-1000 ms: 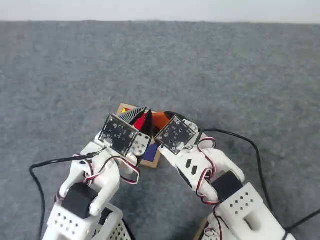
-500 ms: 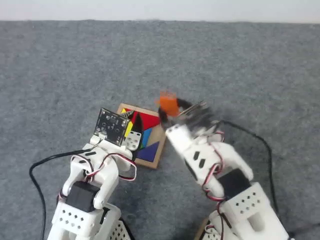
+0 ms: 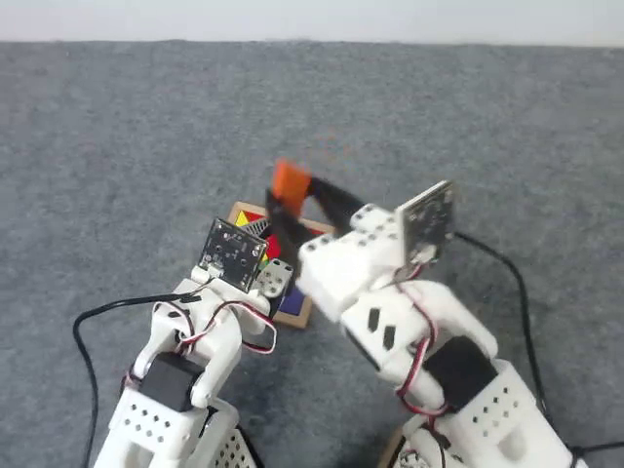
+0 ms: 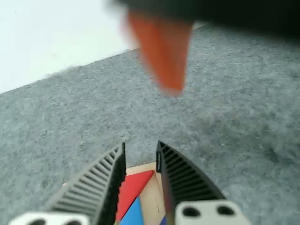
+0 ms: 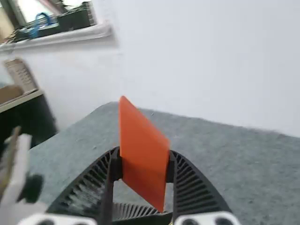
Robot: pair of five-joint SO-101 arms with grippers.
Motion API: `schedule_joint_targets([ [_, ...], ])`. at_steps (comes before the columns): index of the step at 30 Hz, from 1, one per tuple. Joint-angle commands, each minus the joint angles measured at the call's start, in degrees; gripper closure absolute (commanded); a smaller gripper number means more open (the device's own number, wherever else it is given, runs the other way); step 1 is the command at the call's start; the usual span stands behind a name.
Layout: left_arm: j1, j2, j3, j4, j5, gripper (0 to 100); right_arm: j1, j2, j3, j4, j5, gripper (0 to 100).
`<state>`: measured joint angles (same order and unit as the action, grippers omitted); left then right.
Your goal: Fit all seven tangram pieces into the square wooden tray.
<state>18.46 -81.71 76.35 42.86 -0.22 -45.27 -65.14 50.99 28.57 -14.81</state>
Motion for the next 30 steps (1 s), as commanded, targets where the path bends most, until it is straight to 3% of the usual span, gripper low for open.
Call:
schedule_joint_targets([
  [1, 0.1, 0.0, -1.8, -1.4, -0.3, 88, -1.3, -1.5, -5.5, 4.8, -1.0, 99.1],
  [8, 0.5, -6.2, -2.2, 1.5, 1.6, 88, -1.4, -2.6, -6.7, 8.5, -4.3, 99.1],
  [12, 0.2, -13.3, -1.9, 3.8, 2.1, 83, -1.5, -2.7, -9.1, 13.7, -4.3, 99.1],
  [17, 0.5, -22.4, -1.5, 5.9, 8.4, 79, -5.6, -3.4, -9.3, 15.4, -2.0, 99.1],
  [23, 3.5, -22.6, -6.0, 12.2, 8.3, 79, -8.8, -6.5, -8.4, 16.3, 0.2, 99.1],
  [30, 0.6, -22.6, -6.8, 12.3, 8.6, 79, -9.1, -6.9, -8.3, 16.8, 0.4, 99.1],
])
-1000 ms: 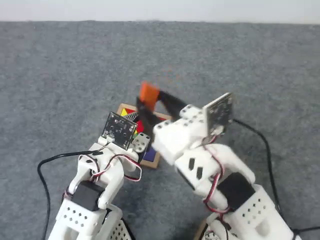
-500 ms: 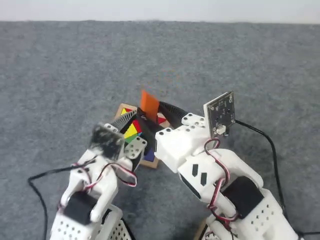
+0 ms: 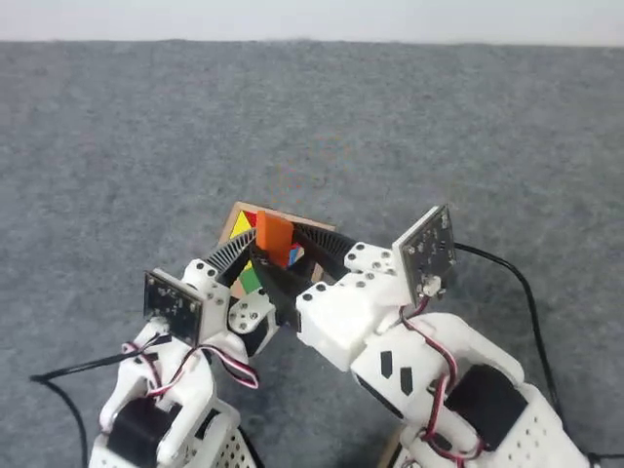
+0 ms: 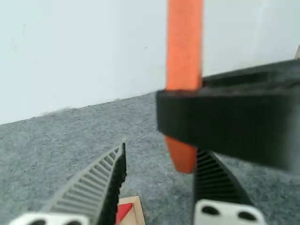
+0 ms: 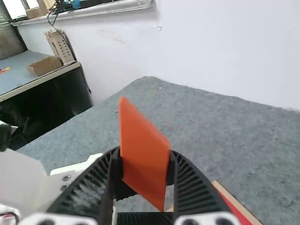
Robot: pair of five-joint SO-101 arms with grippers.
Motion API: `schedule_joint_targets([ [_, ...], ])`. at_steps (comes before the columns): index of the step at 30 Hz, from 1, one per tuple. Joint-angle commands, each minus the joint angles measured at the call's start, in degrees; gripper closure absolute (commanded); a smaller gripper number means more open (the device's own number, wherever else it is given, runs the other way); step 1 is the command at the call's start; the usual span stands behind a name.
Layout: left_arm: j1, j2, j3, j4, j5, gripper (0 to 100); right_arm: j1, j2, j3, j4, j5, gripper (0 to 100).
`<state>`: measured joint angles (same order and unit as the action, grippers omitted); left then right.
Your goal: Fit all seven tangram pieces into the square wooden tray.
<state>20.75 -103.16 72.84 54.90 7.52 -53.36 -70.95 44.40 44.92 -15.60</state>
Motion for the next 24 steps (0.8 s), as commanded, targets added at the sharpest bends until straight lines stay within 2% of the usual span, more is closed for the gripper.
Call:
schedule_joint_targets([
  [1, -2.1, -1.1, -3.9, 0.4, 1.0, 79, -1.0, -1.1, -1.3, 0.6, 1.2, 99.1],
  [9, -9.1, -1.1, -6.9, 0.2, 6.9, 79, -1.1, -1.4, 2.1, 0.5, 1.4, 99.1],
  [15, -9.8, -1.1, -6.5, -0.4, 6.9, 79, -1.0, -1.6, 2.2, 0.7, 4.7, 99.1],
  [20, -13.0, -0.8, -5.4, -2.3, 6.9, 79, -1.0, -4.2, 2.2, 2.4, 5.4, 99.1],
  [24, -11.1, -0.7, -4.9, -1.6, 6.2, 79, -0.9, -3.6, 2.3, 2.4, 5.4, 99.1],
])
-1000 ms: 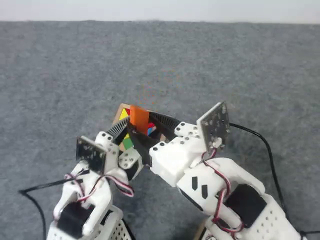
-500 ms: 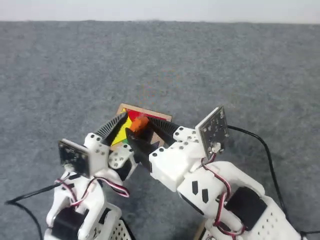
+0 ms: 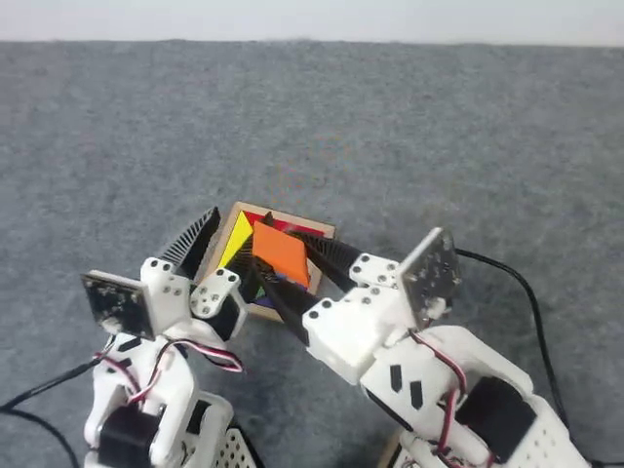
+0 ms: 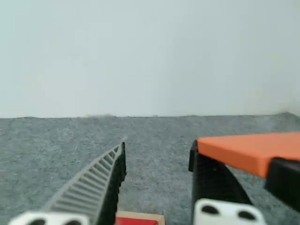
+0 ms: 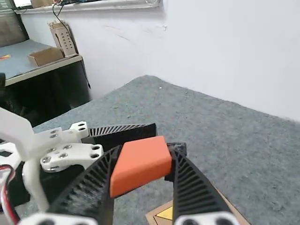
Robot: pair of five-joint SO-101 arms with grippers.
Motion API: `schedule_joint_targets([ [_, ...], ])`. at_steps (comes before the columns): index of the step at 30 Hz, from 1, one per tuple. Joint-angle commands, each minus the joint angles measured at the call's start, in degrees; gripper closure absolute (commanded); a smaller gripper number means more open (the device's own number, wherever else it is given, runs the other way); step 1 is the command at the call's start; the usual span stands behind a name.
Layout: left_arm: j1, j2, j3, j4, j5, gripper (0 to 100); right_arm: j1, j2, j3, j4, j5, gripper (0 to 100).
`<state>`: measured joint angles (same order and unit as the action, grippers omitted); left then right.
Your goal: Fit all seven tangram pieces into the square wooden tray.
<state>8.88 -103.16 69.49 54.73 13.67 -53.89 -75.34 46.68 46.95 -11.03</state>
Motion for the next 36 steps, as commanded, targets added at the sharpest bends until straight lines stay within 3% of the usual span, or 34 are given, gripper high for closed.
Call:
schedule_joint_targets([
  [1, 1.0, -0.7, -1.5, -1.4, -0.9, 79, -0.4, 1.0, 0.0, 0.3, 0.8, 99.1],
  [6, 0.5, -0.7, -1.5, 0.9, -4.0, 79, 4.3, 2.8, 0.1, 0.0, 0.8, 99.1],
  [12, -10.5, -0.7, -1.2, 3.0, -6.9, 79, 15.1, 10.5, 4.9, -8.1, 0.8, 99.1],
  [17, -17.3, -0.5, -1.3, 4.1, -3.0, 82, 15.5, 24.1, 10.3, -19.3, 0.4, 99.0],
  [23, -18.8, -0.5, -1.5, 5.5, -1.7, 82, 15.8, 39.5, 8.6, -25.5, 0.4, 99.0],
  [27, -18.8, 2.4, -1.8, 5.1, -1.7, 82, 16.2, 47.7, 4.7, -24.1, -1.7, 99.0],
  [36, -18.5, 24.2, -8.7, 2.8, -1.7, 82, 17.5, 61.1, -7.3, -15.0, -5.7, 98.9],
])
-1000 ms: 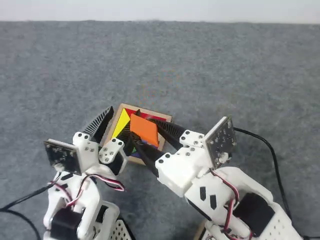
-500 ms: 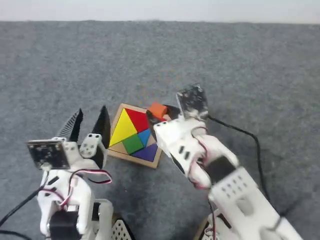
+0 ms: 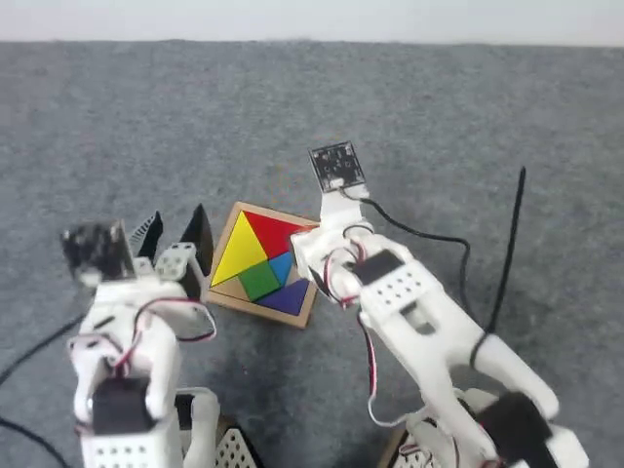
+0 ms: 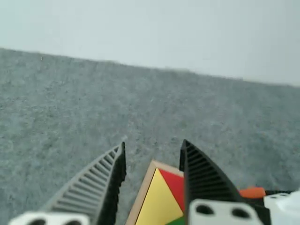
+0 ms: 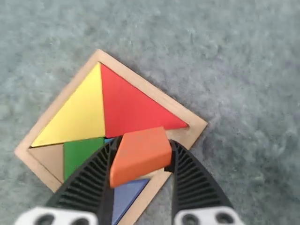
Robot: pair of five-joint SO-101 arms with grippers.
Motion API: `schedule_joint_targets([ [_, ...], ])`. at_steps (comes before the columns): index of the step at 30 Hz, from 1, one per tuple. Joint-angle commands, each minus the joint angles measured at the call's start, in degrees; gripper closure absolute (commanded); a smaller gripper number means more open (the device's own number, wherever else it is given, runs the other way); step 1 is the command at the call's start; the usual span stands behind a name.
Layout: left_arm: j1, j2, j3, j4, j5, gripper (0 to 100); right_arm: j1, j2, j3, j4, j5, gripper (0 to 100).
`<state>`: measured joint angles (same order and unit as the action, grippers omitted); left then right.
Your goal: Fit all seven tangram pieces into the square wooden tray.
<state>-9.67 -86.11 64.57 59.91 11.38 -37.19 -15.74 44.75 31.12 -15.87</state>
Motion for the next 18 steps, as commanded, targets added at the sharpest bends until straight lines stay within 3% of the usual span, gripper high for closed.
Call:
schedule_joint_targets([
  [1, 0.1, 7.7, -3.7, -3.3, 0.6, 82, 0.8, 2.8, -6.0, 0.8, -0.9, 98.9],
  [14, 0.0, 8.2, -2.9, -4.0, 0.4, 82, 0.9, 13.5, -12.0, 1.5, -0.4, 98.9],
  [18, -0.1, 8.2, -2.9, -3.9, 0.4, 82, 0.9, 13.9, -12.0, 1.5, 3.3, 98.8],
])
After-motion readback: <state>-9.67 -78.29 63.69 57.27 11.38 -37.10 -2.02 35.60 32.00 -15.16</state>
